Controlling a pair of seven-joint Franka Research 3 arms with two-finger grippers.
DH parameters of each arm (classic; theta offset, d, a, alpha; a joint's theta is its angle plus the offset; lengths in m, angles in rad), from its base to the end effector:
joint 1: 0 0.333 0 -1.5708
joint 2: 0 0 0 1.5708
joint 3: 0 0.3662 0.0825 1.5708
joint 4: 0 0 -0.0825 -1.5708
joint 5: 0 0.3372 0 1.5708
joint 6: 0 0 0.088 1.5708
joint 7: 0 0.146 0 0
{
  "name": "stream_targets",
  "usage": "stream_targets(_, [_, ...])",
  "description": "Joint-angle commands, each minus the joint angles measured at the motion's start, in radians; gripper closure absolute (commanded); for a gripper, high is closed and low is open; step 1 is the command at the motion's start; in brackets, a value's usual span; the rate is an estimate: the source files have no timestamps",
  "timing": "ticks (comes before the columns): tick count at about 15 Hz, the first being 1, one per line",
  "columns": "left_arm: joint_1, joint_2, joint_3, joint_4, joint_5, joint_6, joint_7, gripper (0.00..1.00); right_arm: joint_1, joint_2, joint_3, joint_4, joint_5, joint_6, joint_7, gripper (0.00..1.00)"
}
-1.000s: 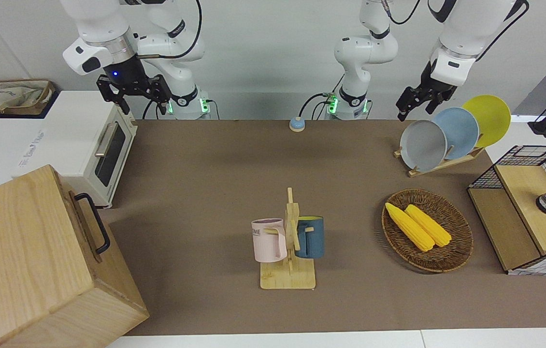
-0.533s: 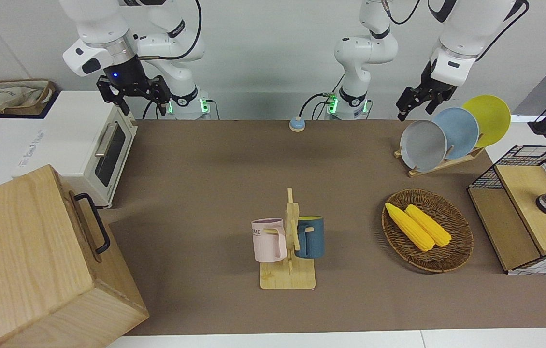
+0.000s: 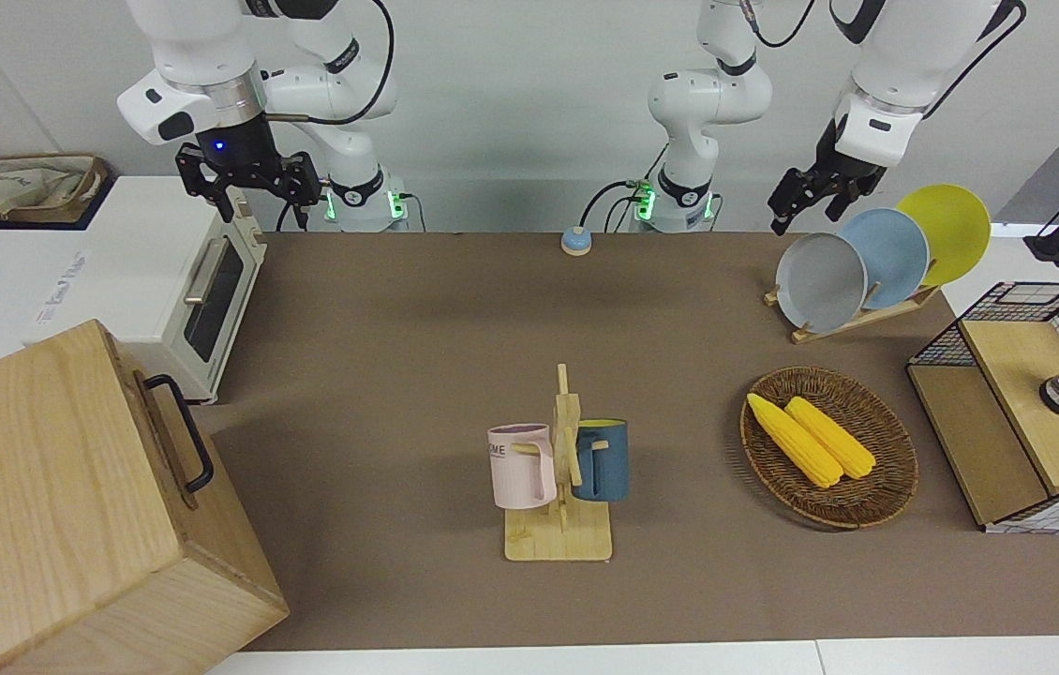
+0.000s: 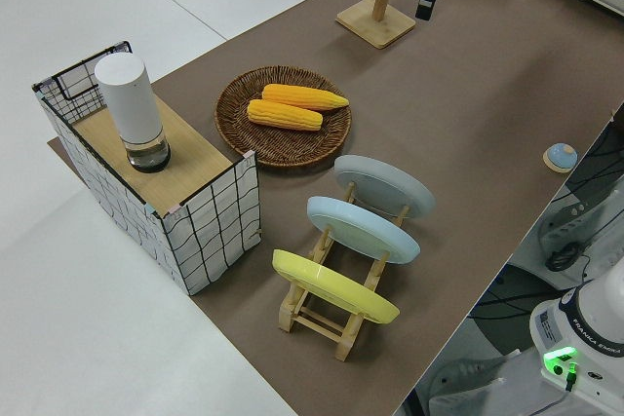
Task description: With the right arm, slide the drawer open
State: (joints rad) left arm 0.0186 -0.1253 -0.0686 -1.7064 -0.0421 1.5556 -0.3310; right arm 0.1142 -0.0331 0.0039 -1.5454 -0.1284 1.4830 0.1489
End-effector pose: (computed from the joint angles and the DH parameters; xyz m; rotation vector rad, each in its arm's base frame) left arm 0.4575 -0.0315 0.6374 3.0824 0.4368 -0.0493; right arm 0.4847 0.0378 0.6565 3.0100 -0.0605 -0.0180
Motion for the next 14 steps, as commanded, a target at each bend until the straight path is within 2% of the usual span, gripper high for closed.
stream_targets(1, [0.0,-0.008,0.004,0.004,-0.001,-0.015,0.007,0.01,0.015,0.009,0.073,0.013,-0.155,-0.004,0.017,0.009])
stream_targets(2, [0.0,-0.008,0.004,0.004,-0.001,-0.017,0.007,0.01,0.015,0.01,0.09,0.011,-0.183,-0.004,0.018,0.009])
stream_targets(5, [0.0,-0.008,0.004,0.004,-0.001,-0.015,0.007,0.01,0.016,0.021,0.097,0.004,-0.223,-0.006,0.046,0.009])
stream_targets(7, [0.0,-0.008,0.004,0.004,-0.001,-0.017,0.007,0.01,0.056,0.032,0.114,-0.016,-0.35,-0.012,0.05,0.009])
stream_targets(10, [0.0,-0.008,0.004,0.004,-0.001,-0.015,0.007,0.01,0.07,0.048,0.122,-0.03,-0.387,-0.009,0.113,0.009])
stream_targets(13, [0.0,-0.008,0.004,0.004,-0.001,-0.015,0.007,0.01,0.068,0.056,0.183,-0.079,-0.564,-0.007,0.132,0.009])
stream_targets(14, [0.0,-0.008,0.004,0.004,-0.001,-0.017,0.007,0.01,0.07,0.064,0.191,-0.081,-0.592,-0.006,0.132,0.009])
